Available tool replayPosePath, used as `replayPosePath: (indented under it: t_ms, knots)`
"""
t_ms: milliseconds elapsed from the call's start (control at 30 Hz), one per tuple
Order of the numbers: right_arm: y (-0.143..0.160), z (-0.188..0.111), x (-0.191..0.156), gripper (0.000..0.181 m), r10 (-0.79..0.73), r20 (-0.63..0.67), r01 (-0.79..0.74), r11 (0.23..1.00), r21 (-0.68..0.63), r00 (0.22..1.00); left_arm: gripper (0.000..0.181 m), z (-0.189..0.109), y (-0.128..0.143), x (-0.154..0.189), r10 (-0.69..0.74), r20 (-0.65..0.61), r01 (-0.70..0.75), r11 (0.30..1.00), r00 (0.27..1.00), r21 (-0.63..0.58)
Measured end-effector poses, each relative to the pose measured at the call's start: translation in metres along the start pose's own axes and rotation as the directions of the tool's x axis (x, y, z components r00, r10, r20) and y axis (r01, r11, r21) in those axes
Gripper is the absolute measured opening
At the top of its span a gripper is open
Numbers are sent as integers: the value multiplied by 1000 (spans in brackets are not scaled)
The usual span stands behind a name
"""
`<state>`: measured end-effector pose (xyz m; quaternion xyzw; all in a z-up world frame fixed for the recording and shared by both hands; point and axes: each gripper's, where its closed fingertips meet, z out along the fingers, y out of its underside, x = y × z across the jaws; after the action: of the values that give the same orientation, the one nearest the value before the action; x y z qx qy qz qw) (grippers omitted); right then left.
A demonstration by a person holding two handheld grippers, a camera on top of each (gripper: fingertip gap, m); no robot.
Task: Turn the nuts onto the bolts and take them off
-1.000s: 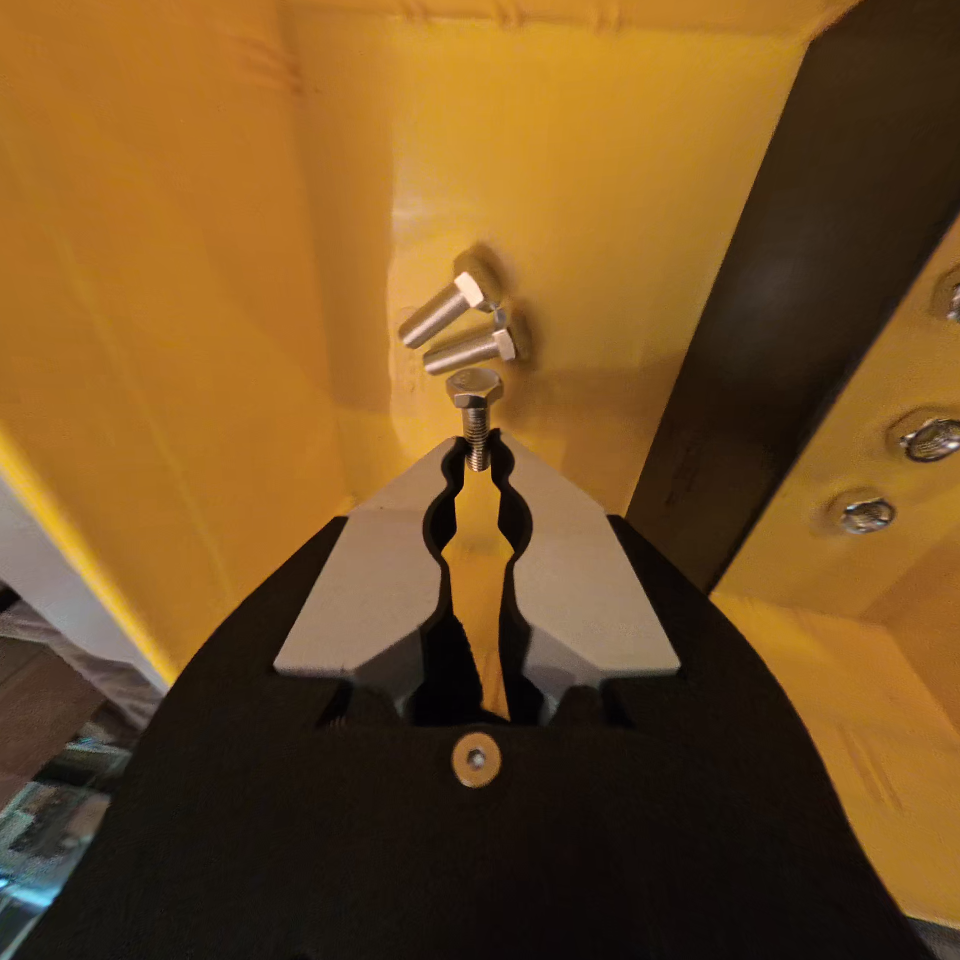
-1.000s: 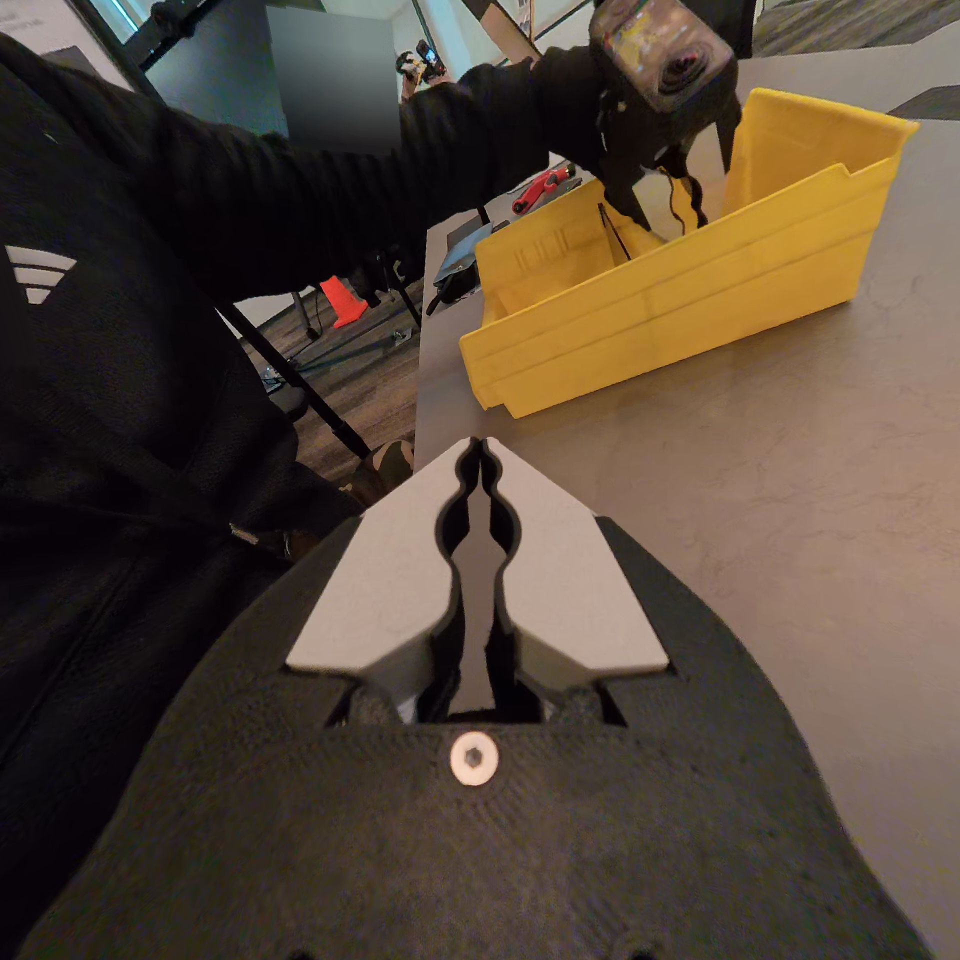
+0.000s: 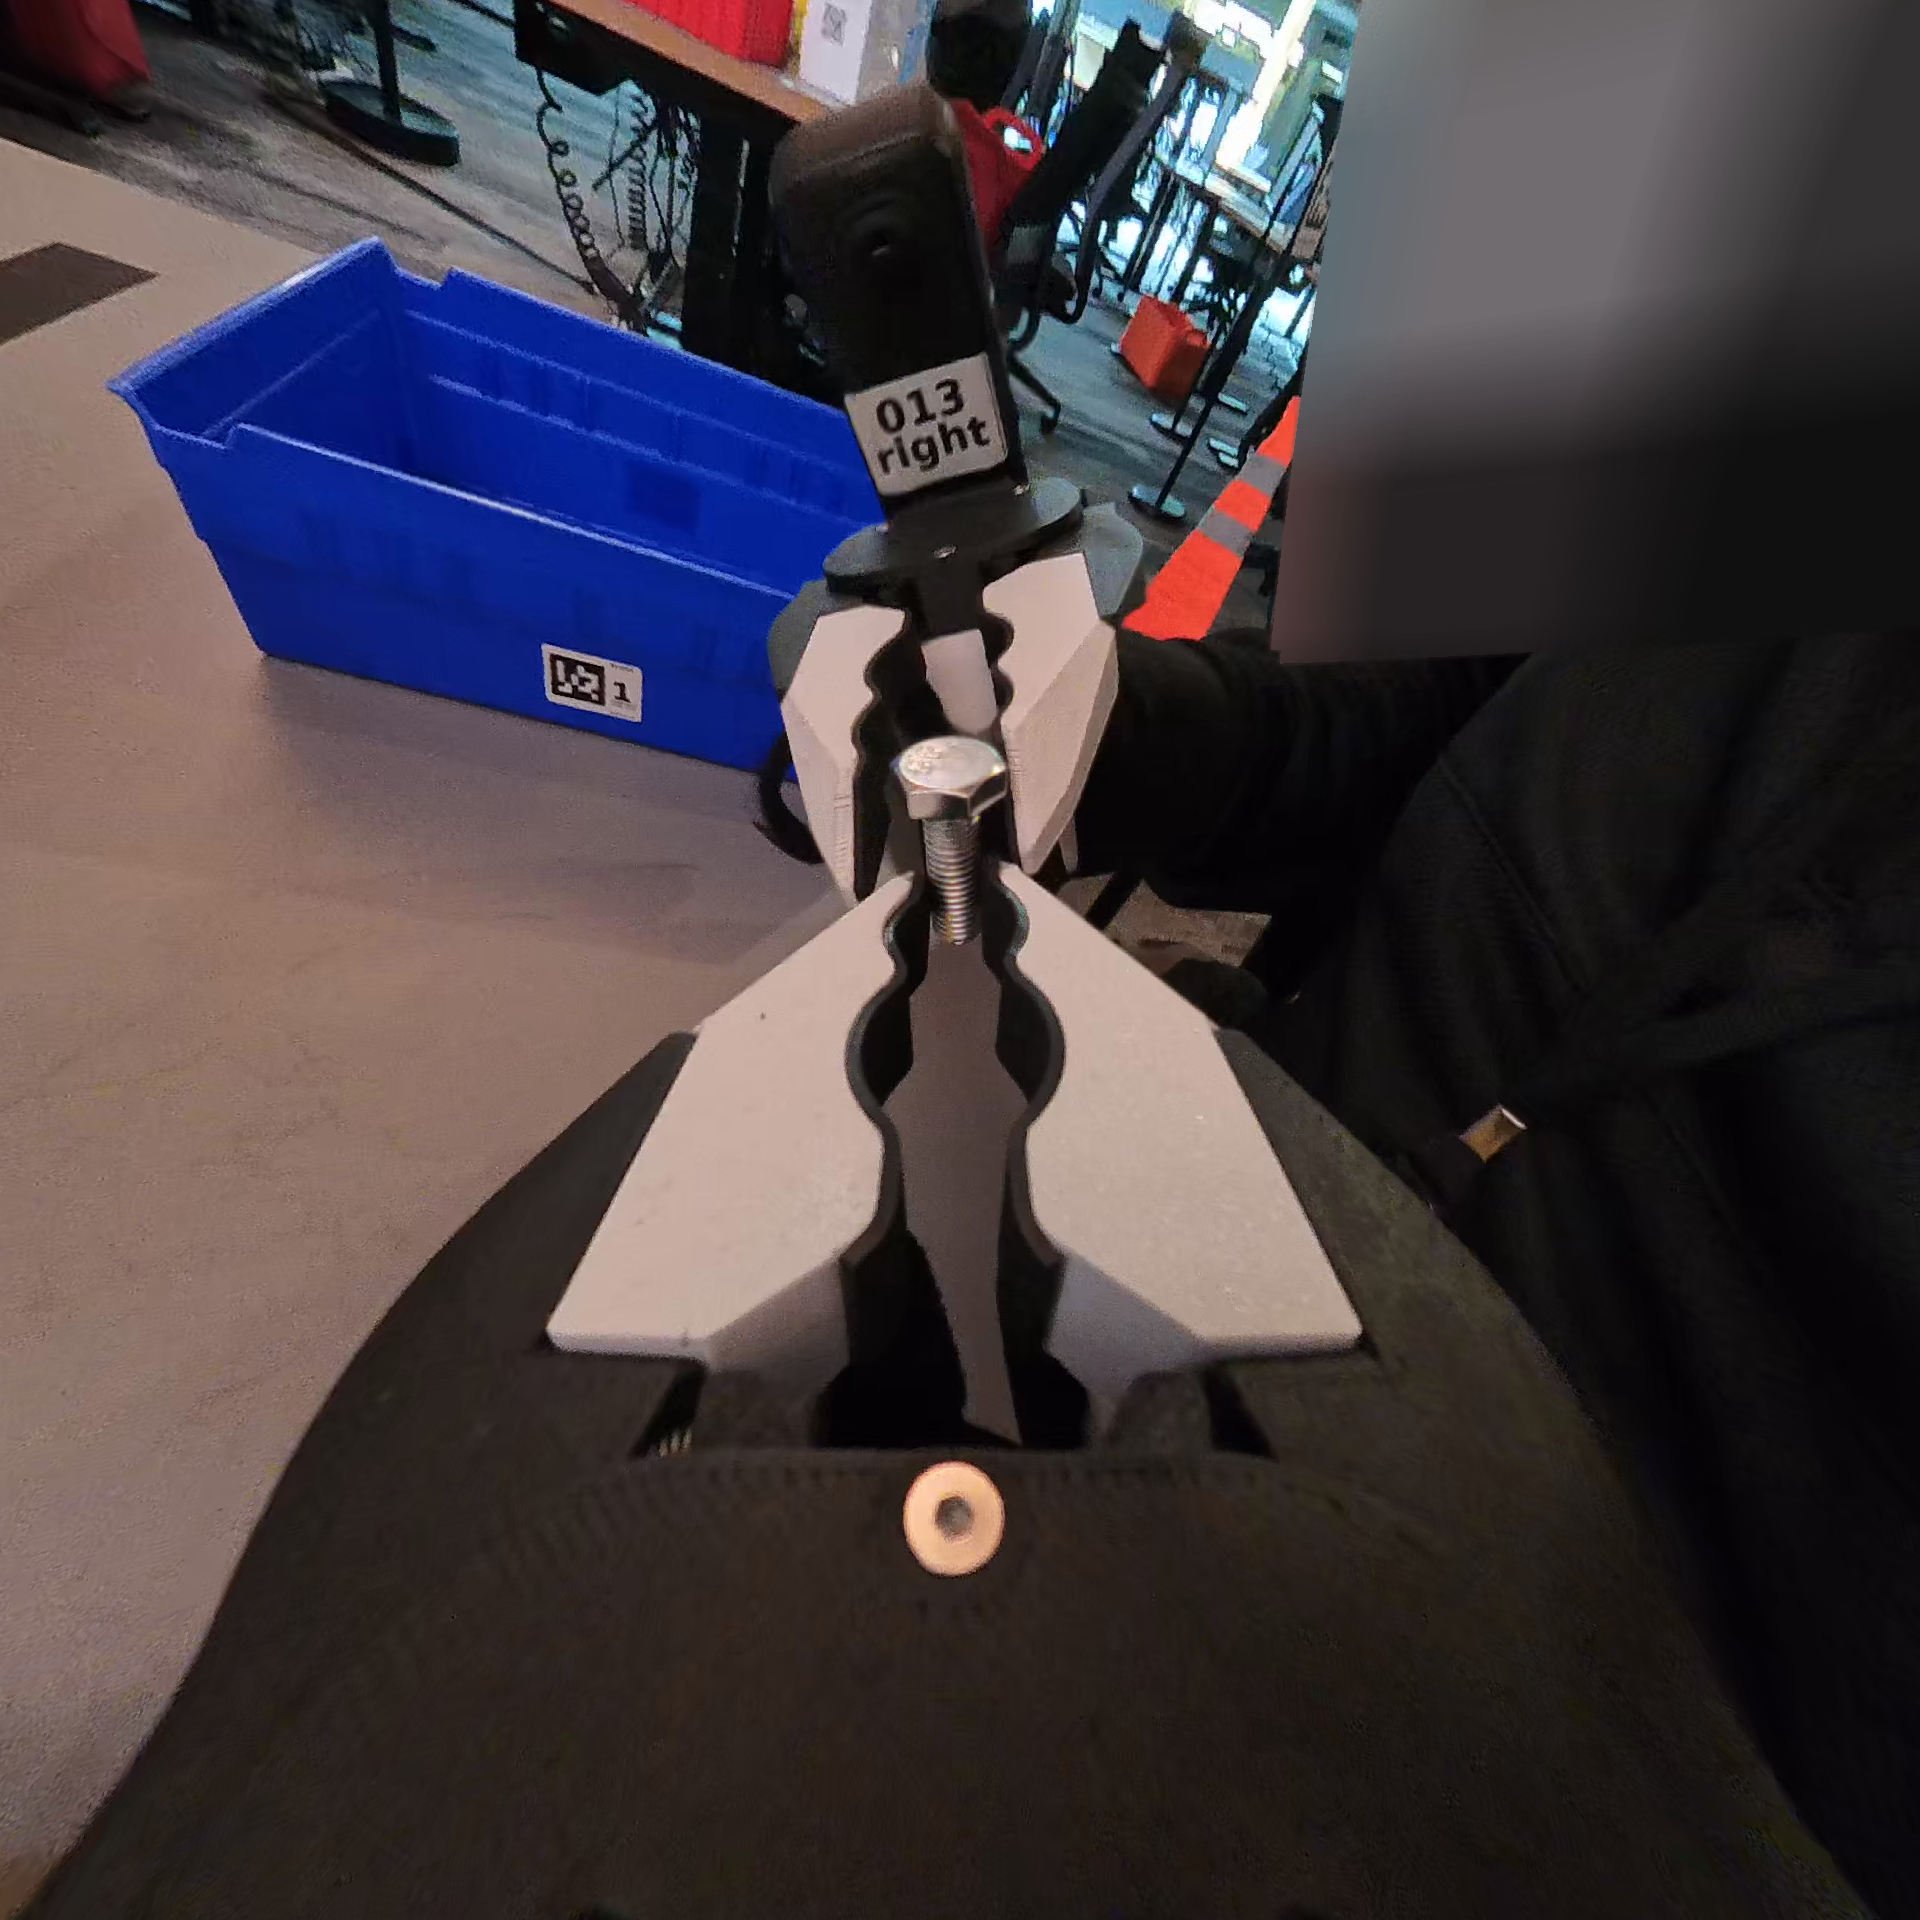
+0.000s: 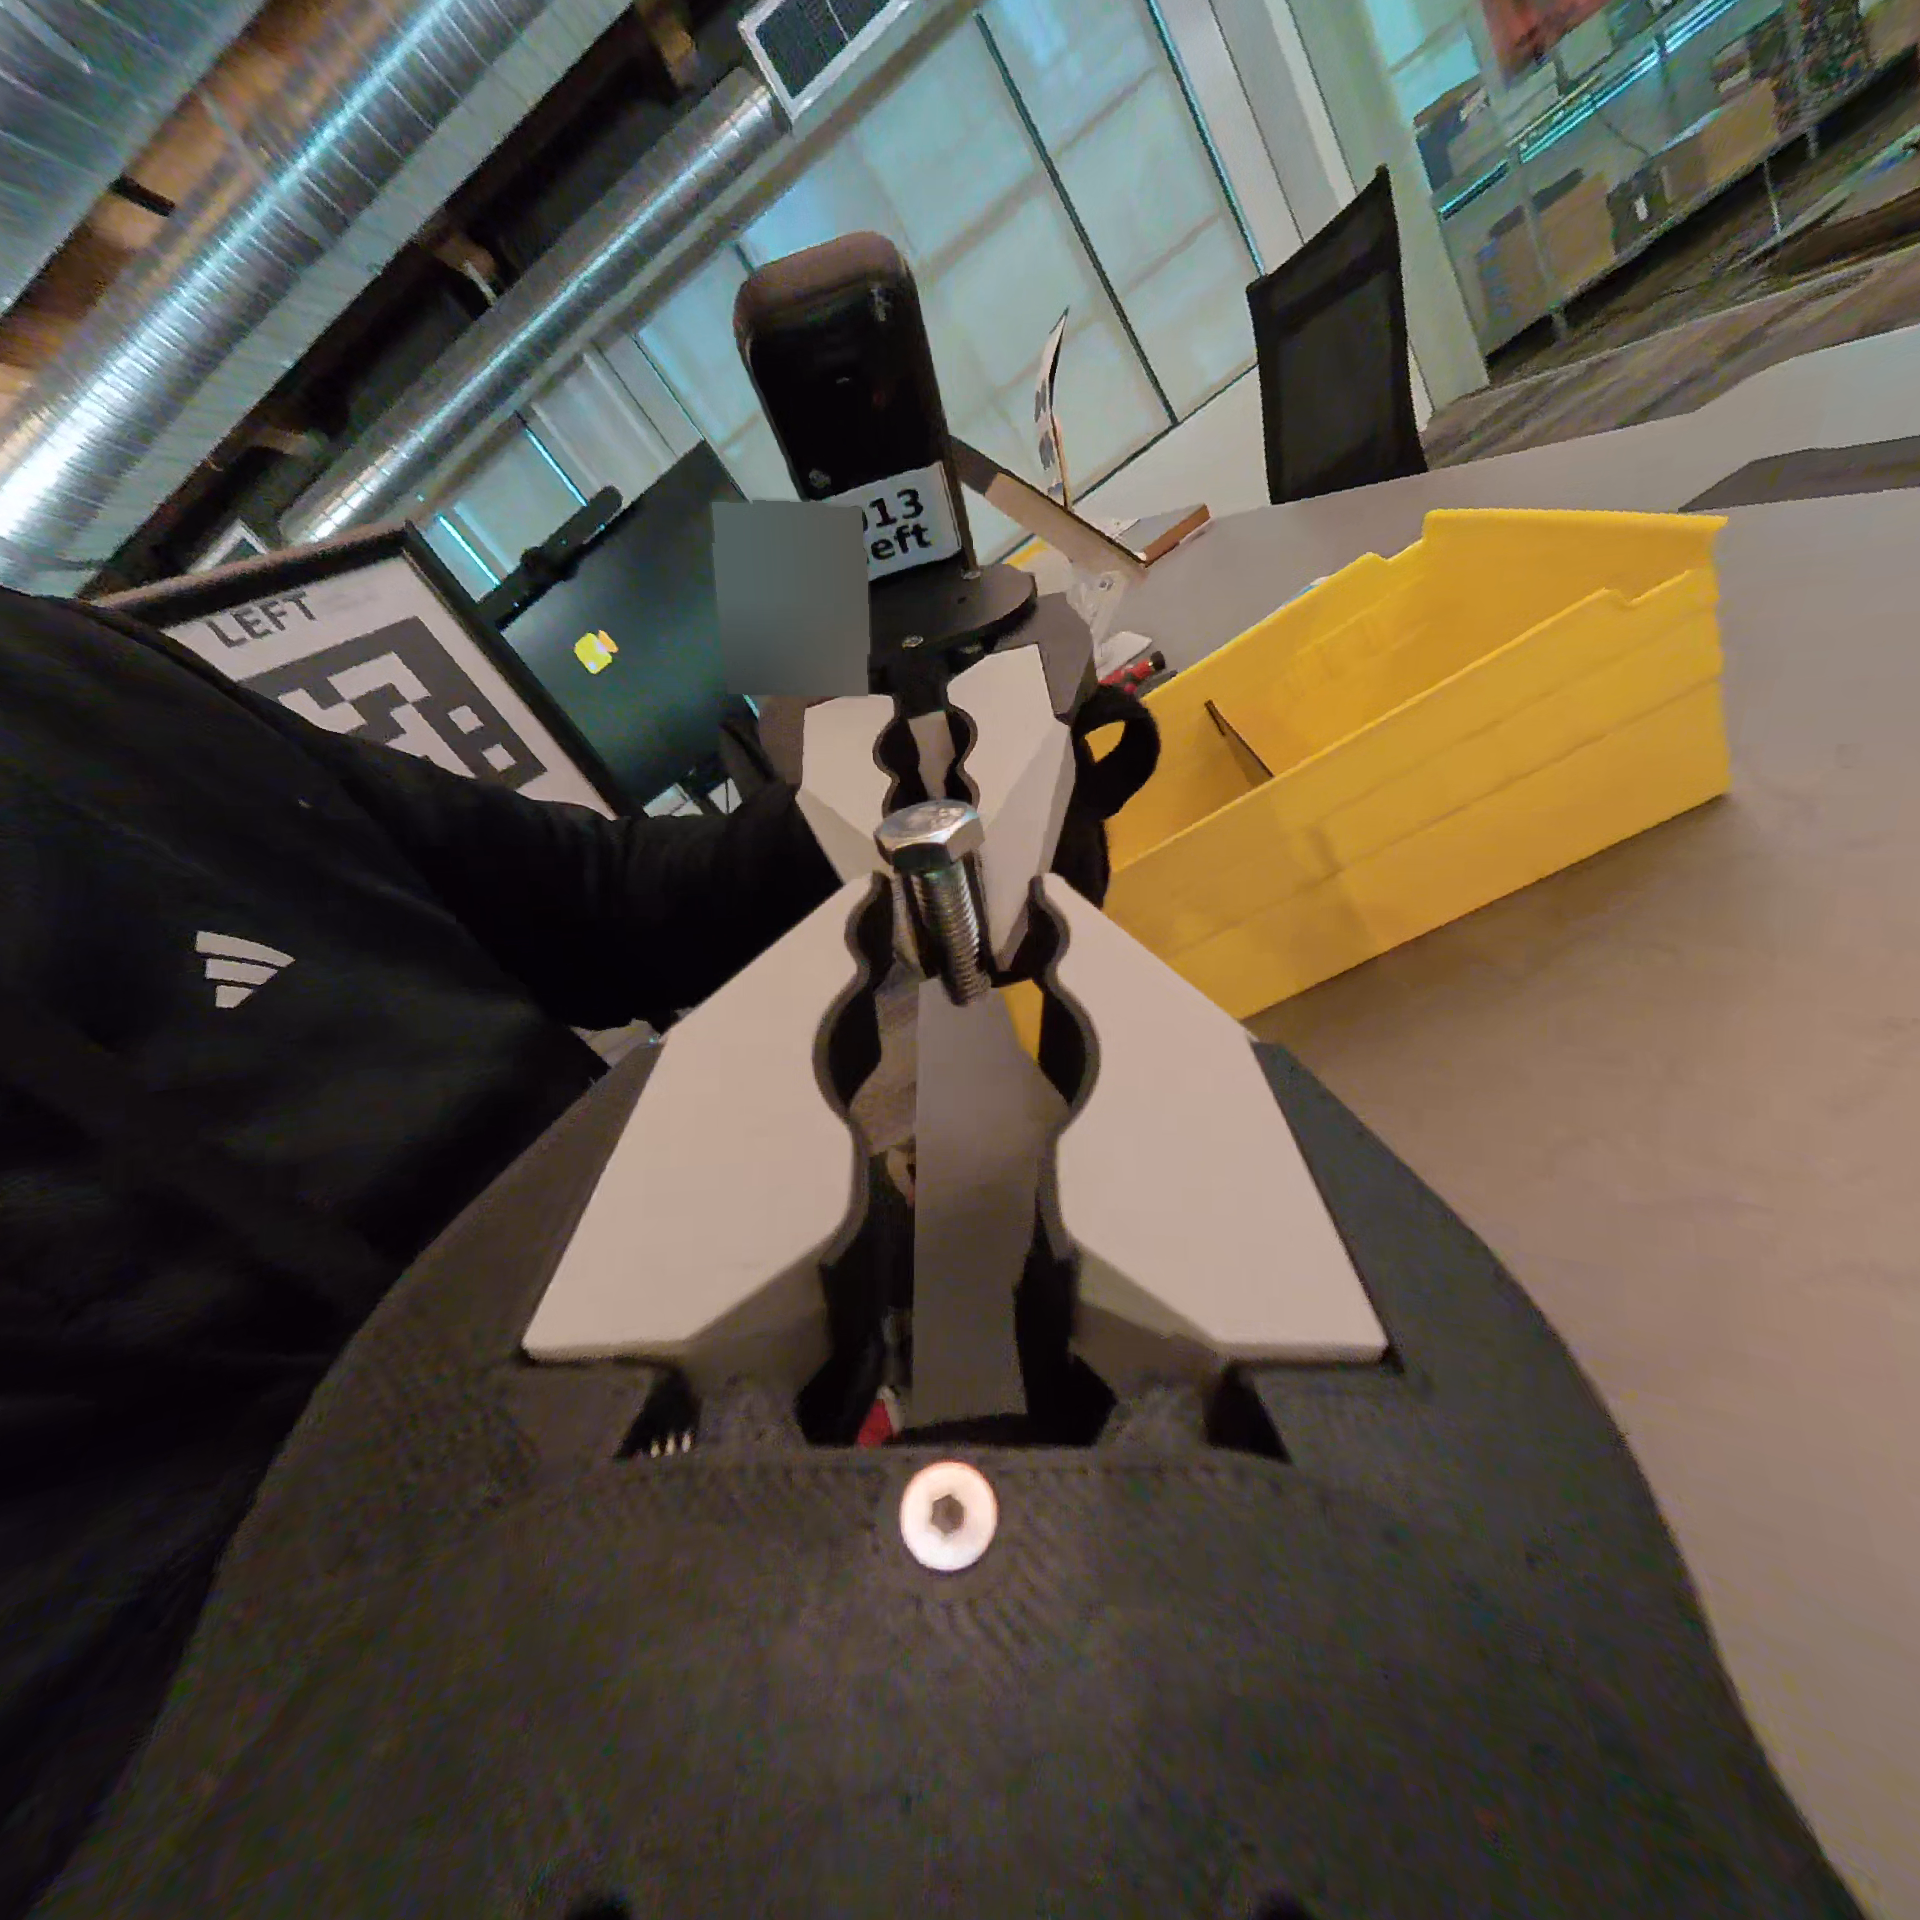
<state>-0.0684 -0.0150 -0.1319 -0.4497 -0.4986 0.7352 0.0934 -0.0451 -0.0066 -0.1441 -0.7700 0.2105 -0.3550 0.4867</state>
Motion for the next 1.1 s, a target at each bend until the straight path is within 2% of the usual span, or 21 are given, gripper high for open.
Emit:
replayPosePath:
  t_ms: [133,200,433,533,633,700,833,933,1100]
  knots:
    - [-4,-4,2,19,37,22,-37,999,37,999,7,3,-4,-1,-24,-4,24,997,1000,71]
    - [-6,-6,0,8,34,34,-36,998,54,999,7,5,-3,-3,-36,-2,36,995,999,90]
    - [-9,-9,3,7,-12,-10,13,998,68,1000,8,8,-7,-6,-60,16,57,989,998,136]
    - [-8,-12,7,7,-1,-20,2,998,59,1000,13,3,-3,-12,17,108,-26,997,994,75]
    - [4,-12,11,7,-5,-35,5,1000,-20,999,20,-12,2,-19,227,223,-209,973,948,-103]
    - [14,-9,12,7,0,-31,-2,996,-85,1000,28,-20,7,-24,403,254,-332,901,879,-280]
    - [33,-2,2,7,18,40,-10,980,-199,999,29,-18,16,-12,680,87,-553,658,728,-512]
    - [50,1,-4,6,6,76,17,957,-291,997,28,-11,26,2,754,-91,-661,504,650,-556]
    - [67,2,-14,7,30,137,24,928,-373,990,21,-8,43,25,737,-315,-747,370,598,-553]
